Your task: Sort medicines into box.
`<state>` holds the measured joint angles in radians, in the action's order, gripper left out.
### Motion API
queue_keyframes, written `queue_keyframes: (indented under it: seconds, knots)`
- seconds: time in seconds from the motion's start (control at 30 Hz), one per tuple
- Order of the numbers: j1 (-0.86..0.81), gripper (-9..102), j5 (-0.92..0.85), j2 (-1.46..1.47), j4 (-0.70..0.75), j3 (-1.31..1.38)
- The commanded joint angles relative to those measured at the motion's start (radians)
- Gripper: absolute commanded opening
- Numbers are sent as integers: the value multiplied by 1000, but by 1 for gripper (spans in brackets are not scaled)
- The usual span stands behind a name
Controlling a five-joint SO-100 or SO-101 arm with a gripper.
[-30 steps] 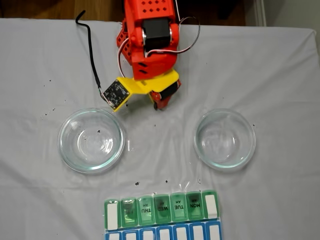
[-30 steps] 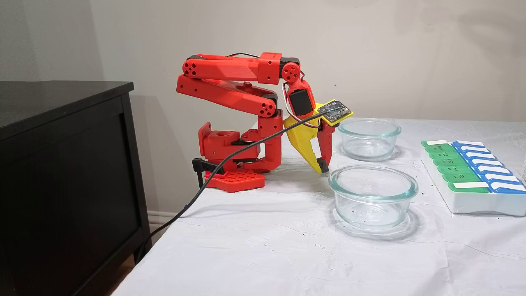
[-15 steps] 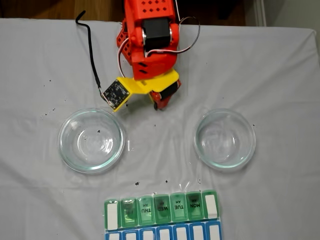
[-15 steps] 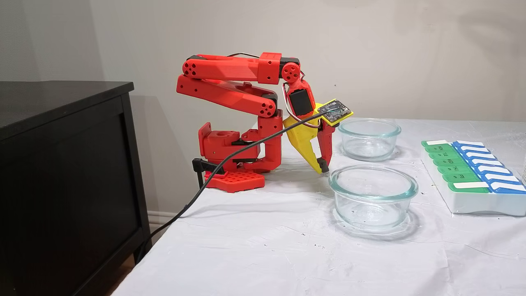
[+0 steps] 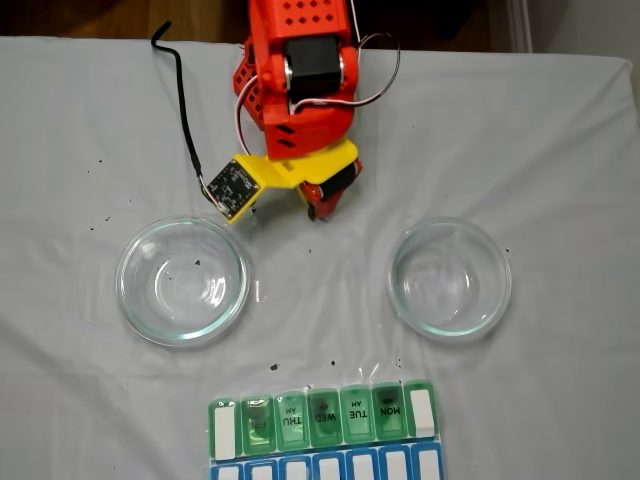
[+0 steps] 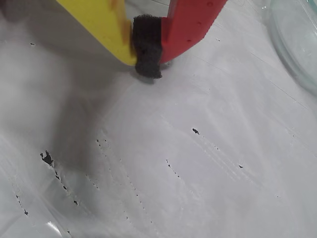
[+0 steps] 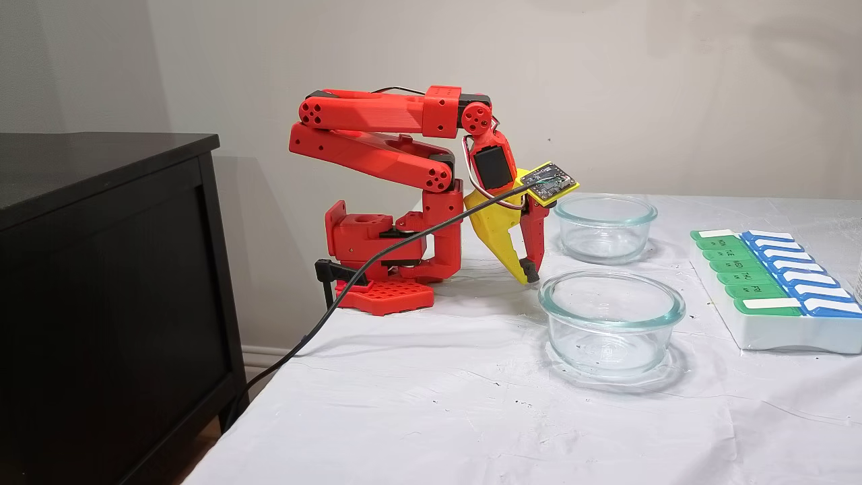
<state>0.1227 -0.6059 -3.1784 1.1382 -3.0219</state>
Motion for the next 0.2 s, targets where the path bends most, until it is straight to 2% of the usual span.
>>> queue_keyframes:
  seconds: [0.0, 0.17]
  knots:
    - [12, 0, -5, -25, 3, 32]
    - [12, 0, -5, -25, 3, 32]
